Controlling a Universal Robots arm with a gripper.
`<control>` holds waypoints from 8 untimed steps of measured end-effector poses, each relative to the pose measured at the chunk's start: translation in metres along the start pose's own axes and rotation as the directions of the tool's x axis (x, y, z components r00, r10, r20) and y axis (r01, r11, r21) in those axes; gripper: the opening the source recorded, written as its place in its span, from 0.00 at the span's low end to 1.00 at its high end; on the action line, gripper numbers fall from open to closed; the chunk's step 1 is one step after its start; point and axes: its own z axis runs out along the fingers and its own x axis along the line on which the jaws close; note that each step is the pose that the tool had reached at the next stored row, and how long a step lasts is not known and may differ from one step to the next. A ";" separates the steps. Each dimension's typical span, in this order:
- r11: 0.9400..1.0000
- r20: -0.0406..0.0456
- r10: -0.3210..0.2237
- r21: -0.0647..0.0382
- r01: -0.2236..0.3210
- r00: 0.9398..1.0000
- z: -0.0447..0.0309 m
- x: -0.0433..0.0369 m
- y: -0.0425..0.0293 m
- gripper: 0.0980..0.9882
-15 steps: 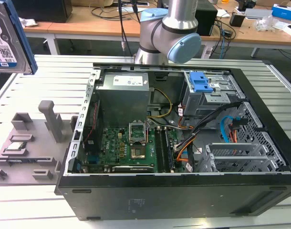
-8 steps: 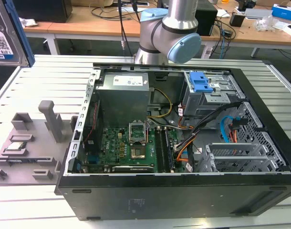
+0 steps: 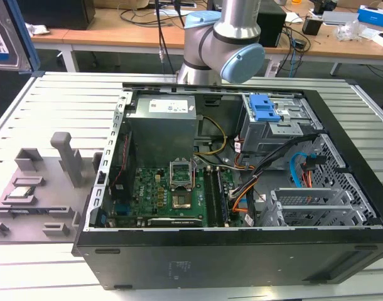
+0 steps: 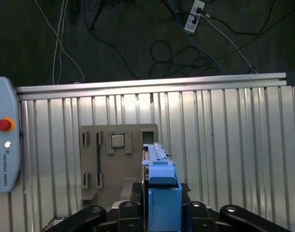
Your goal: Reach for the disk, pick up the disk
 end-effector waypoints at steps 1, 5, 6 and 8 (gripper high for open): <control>1.000 0.000 0.000 0.000 0.000 1.000 -0.0024 0.0000 0.0001 0.30; 1.000 0.000 0.000 -0.001 0.000 1.000 -0.0199 -0.0002 0.0002 0.30; 1.000 0.000 0.000 -0.001 0.000 1.000 -0.0222 -0.0003 0.0002 0.30; 1.000 0.000 0.000 -0.002 0.000 1.000 -0.0322 -0.0003 0.0003 0.30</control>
